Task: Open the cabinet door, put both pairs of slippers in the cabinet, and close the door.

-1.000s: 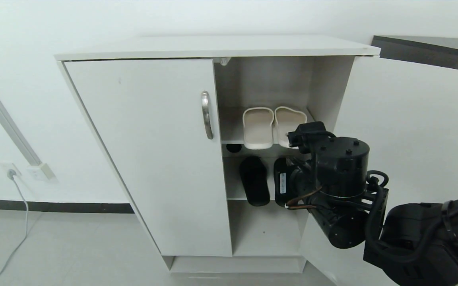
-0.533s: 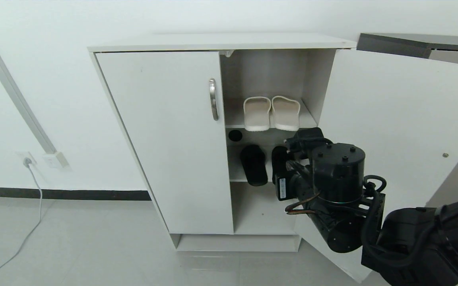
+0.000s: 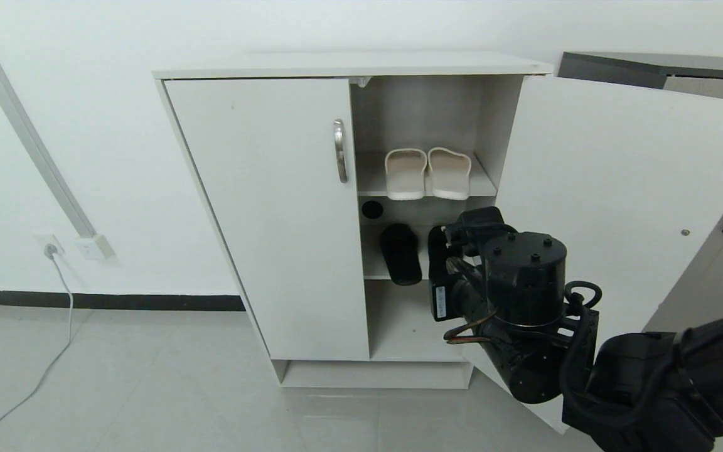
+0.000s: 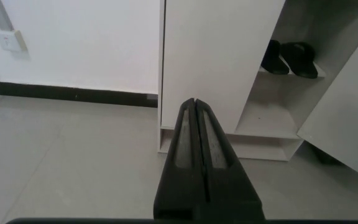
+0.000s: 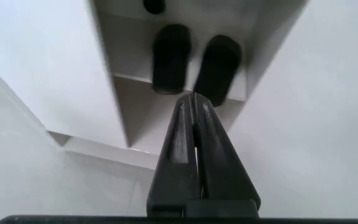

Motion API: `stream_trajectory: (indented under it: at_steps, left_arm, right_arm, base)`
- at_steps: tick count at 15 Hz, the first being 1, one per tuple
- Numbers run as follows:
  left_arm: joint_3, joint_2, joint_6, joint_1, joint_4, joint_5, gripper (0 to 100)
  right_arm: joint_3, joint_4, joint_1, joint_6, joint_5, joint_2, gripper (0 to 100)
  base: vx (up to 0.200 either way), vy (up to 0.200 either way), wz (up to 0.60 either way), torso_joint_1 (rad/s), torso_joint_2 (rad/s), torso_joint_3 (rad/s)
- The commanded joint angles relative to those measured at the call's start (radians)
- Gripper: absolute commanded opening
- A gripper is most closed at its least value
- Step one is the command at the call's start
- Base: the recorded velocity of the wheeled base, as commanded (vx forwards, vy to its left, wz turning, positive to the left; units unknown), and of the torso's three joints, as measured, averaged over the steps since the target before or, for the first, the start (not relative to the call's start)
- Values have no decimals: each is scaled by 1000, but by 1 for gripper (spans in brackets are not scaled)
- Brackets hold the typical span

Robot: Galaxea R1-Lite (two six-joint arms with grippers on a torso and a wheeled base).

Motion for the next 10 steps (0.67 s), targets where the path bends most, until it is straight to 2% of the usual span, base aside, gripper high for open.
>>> stream_trajectory:
  at_steps: [1,10]
  left_arm:
    - [0,1,0,1,0,1,0]
    - [0,1,0,0,0,1,0]
  right_arm:
    - [1,-1,-1,-4,-2,5,0]
    - [7,1,-1,-14,-2,6,0]
  base:
    - [0,0,0,0,0,0]
    - [0,0,0,0,-11,-11]
